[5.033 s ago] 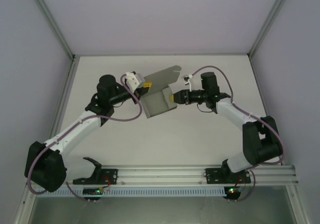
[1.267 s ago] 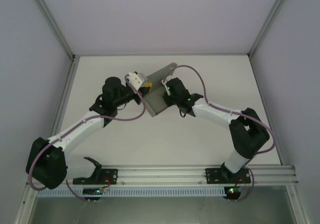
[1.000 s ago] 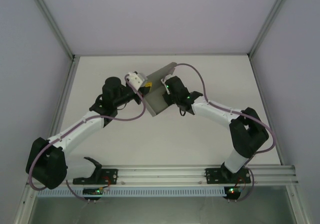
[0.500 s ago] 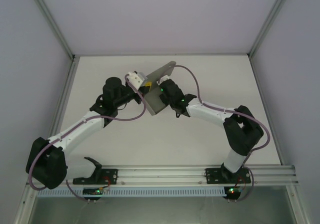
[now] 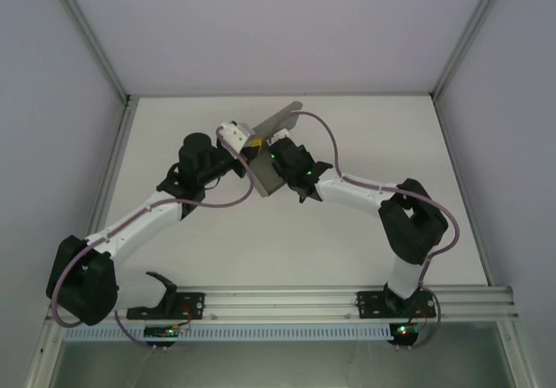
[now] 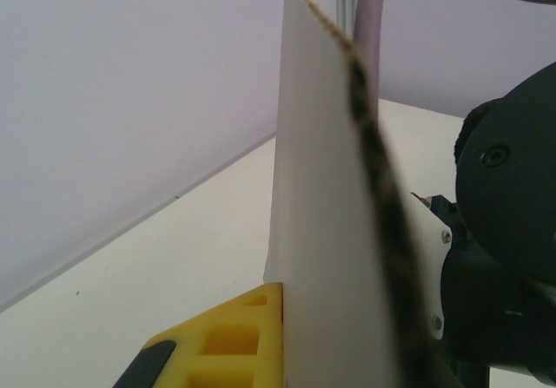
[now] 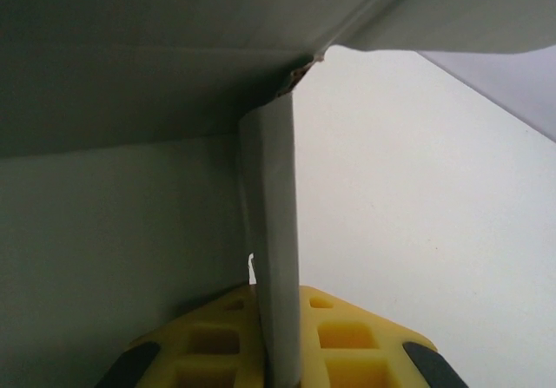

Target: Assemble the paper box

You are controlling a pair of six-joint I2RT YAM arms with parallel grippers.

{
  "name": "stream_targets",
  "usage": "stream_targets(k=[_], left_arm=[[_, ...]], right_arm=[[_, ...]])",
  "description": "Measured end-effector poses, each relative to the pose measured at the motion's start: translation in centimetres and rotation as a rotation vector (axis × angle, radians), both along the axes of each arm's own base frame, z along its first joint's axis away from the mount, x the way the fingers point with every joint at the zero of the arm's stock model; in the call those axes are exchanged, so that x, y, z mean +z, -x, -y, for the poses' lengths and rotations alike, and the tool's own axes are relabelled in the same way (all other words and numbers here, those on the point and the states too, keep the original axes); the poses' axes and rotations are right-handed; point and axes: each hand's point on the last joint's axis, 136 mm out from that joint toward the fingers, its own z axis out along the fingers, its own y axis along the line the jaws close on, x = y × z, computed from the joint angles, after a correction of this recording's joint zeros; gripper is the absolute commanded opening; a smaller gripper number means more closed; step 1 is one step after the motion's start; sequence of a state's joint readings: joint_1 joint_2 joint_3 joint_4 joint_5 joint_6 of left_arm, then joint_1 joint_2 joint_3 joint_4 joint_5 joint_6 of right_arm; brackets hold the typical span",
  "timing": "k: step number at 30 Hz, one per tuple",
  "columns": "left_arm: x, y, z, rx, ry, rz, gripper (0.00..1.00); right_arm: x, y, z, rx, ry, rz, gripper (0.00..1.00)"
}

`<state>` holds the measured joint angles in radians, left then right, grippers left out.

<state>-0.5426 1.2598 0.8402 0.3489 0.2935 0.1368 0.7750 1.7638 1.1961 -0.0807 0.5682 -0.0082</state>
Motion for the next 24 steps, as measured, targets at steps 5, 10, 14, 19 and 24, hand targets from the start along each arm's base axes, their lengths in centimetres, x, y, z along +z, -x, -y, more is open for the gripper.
stream_targets(k=[5, 10, 14, 19, 24], left_arm=[[0.0, 0.6, 0.6, -0.04, 0.004, -0.004, 0.0], [0.1, 1.3, 1.2, -0.078, 0.007, -0.006, 0.0], [1.0, 1.9, 1.3, -0.105, 0.023, 0.013, 0.0], [1.5, 2.5, 1.4, -0.132, 0.034, 0.022, 0.0], [1.5, 2.8, 1.6, -0.151, 0.04, 0.016, 0.0]], right_arm=[[0.1, 0.9, 1.0, 0.027, -0.052, -0.034, 0.25], [0.7, 1.4, 3.1, 0.049, -0.148, -0.094, 0.61], [2.0, 2.8, 4.3, 0.087, -0.257, -0.13, 0.76], [4.3, 4.7, 5.6, 0.137, -0.41, -0.127, 0.97], [5.6, 6.2, 6.5, 0.192, -0.554, -0.116, 0.98]])
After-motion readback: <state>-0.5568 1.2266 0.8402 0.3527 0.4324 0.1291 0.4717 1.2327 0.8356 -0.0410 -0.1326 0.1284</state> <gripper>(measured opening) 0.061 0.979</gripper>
